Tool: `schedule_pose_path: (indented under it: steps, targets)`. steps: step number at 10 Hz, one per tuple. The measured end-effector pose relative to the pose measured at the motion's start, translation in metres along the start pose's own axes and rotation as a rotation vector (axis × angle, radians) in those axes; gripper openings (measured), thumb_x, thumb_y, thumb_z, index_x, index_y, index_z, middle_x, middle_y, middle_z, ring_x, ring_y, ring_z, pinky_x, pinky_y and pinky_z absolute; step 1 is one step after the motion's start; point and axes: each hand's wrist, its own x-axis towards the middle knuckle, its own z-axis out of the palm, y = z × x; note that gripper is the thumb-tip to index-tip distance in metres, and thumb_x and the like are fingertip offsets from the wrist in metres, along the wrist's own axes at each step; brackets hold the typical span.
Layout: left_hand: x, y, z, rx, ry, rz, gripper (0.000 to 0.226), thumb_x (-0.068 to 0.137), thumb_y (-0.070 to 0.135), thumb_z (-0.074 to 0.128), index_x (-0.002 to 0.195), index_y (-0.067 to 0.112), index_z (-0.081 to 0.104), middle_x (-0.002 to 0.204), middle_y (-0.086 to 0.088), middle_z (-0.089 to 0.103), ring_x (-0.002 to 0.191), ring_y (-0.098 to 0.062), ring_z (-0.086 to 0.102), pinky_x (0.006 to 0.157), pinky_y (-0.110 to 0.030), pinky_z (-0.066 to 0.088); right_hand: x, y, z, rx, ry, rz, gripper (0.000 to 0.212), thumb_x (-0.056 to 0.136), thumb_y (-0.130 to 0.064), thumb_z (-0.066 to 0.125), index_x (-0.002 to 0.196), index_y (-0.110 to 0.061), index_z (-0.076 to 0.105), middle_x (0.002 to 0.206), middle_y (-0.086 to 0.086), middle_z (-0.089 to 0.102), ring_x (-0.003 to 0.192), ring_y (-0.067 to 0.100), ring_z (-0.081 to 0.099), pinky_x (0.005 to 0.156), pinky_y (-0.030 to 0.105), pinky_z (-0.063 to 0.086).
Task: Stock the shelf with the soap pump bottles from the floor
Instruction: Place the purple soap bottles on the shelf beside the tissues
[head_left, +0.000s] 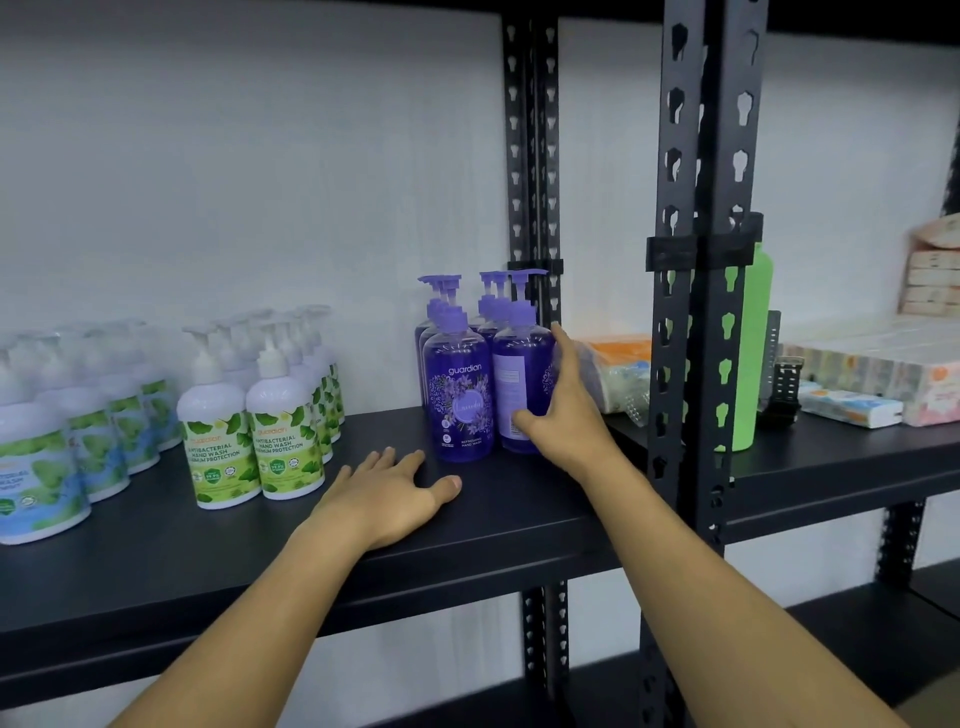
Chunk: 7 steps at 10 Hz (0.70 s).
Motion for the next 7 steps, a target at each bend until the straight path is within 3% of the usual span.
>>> schedule_pose_path:
  steps: [2,3,4,5,7]
  targets:
    - [-0.0005,0.0004,-0.0001,0.004,0.000,0.000,0.079,0.094,0.074,0.025,0.159,0.031,0.014,0.167,-0.005,0.006,0.154,-0.023,0.003,0.122,-0.045,0.005,0.0000,-0.0009,-0.0020,-0.037,0.133,-0.042,0.105,0.065,-0.014,0.091,0.138,-0.052,0.026,0.143,-0.010,0.042,0.127,0.015,0.052,0.093,0.047,0.057]
    - [-0.0008,-0.0002,-0.0004,0.004,-0.002,-0.002,0.078,0.094,0.073,0.025,0.159,0.031,0.014,0.167,-0.006,0.006,0.154,-0.024,0.003,0.122,-0.046,0.006,0.0007,-0.0027,-0.0013,-0.045,0.149,-0.030,0.106,0.061,-0.023,0.094,0.136,-0.052,0.025,0.146,-0.006,0.039,0.133,0.020,0.045,0.100,0.052,0.052]
    - [-0.0006,0.0009,-0.0009,0.006,-0.002,-0.001,0.078,0.094,0.074,0.025,0.159,0.031,0.014,0.167,-0.005,0.006,0.154,-0.024,0.004,0.122,-0.046,0.006,0.0005,-0.0027,-0.0017,0.038,0.112,-0.019,0.100,0.073,-0.013,0.084,0.144,-0.043,0.021,0.149,-0.002,0.032,0.132,0.019,0.045,0.100,0.045,0.053]
    - [-0.0001,0.0001,0.0006,-0.001,0.002,0.005,0.078,0.094,0.074,0.025,0.159,0.031,0.014,0.167,-0.006,0.007,0.154,-0.023,0.004,0.122,-0.046,0.006,-0.0009,-0.0023,-0.0020,0.100,0.025,-0.024,0.102,0.078,0.003,0.073,0.147,-0.046,0.015,0.149,-0.004,0.037,0.127,0.015,0.053,0.092,0.040,0.059]
    - [0.0026,-0.0022,0.0015,0.005,0.014,0.004,0.079,0.094,0.074,0.025,0.159,0.031,0.015,0.167,-0.006,0.008,0.154,-0.023,0.004,0.122,-0.046,0.006,-0.0023,-0.0049,-0.0016,0.025,0.105,-0.060,0.100,0.070,-0.013,0.089,0.139,-0.048,0.026,0.142,-0.010,0.041,0.127,0.013,0.050,0.096,0.046,0.056]
